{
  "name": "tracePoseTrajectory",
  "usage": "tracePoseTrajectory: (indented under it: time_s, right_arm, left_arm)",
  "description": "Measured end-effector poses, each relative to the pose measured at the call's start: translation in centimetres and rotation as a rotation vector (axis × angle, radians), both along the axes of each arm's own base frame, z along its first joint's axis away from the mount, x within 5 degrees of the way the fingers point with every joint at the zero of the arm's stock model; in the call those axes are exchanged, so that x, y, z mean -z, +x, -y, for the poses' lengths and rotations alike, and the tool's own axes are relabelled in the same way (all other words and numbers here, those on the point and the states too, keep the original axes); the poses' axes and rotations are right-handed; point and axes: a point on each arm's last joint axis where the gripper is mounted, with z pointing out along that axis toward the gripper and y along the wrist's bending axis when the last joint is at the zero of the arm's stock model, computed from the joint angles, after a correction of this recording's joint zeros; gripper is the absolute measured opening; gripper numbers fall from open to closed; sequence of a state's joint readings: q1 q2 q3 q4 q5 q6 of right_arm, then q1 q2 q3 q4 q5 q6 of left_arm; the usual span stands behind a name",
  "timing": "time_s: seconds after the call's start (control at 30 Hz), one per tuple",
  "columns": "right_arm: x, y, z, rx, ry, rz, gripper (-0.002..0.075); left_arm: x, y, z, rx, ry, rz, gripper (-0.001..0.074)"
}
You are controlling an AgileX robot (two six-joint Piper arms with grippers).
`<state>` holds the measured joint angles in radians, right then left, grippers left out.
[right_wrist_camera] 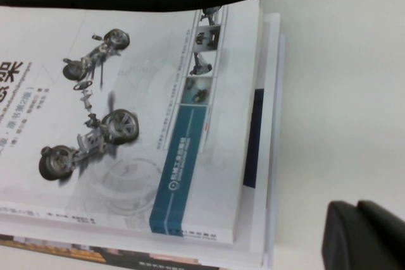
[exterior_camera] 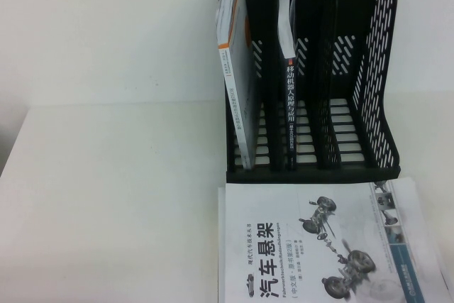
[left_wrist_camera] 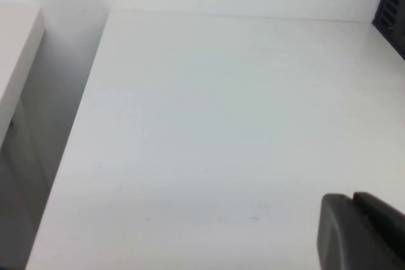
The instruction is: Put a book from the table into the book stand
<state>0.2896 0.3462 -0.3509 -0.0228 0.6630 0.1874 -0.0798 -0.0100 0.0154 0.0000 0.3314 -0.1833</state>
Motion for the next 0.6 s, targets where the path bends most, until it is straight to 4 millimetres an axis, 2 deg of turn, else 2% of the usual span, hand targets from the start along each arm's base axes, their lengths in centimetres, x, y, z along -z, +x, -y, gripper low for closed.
tracePoseTrajectory:
  time_s: [0.6]
  right_arm:
    - [0.00,0.00,0.00,0.000,0.000,0.000,-0.0003]
  left_arm:
    - [0.01,0.00,0.00,0.008,0.036,0.001,-0.0002]
